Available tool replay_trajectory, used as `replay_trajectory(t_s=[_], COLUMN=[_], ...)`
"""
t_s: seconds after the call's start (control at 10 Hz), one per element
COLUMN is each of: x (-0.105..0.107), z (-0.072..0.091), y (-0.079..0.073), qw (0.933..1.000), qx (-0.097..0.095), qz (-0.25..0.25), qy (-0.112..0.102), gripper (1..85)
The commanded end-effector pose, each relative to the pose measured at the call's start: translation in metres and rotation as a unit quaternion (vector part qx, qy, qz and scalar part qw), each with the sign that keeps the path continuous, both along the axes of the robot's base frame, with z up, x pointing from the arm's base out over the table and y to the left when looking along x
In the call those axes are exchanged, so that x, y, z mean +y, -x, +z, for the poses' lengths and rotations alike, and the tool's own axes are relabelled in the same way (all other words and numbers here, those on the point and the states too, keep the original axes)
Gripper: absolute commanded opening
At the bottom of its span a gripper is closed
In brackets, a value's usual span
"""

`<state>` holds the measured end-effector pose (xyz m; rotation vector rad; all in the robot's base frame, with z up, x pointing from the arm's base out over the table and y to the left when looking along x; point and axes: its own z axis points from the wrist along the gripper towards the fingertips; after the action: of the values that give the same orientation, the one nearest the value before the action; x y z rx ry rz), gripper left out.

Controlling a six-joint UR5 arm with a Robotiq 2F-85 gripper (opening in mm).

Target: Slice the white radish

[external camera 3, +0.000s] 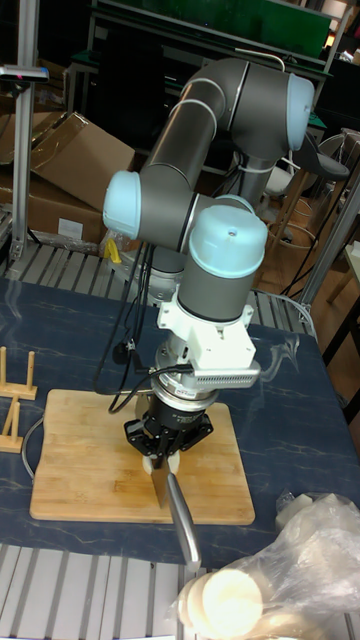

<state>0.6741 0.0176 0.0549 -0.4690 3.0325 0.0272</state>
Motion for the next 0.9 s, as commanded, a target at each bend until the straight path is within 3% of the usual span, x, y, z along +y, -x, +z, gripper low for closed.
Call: replay_trajectory(t_s=[0.0,0.1,0.4,0.8], x=[-0.003,-0.009,0.007,0.010], z=[-0.003,-0.003,0.026,0.038], y=[-0.006,-0.004,0.022,0.025], qw=[0.9998,0.9995,0.9990,0.9982], qx=[-0.021,-0.026,0.015,0.032], qz=[-0.003,-0.013,-0.042,-0.049], qy=[-0.004,0.015,-0.010,-0.015], gripper=[1.0,1.0,1.0,1.0])
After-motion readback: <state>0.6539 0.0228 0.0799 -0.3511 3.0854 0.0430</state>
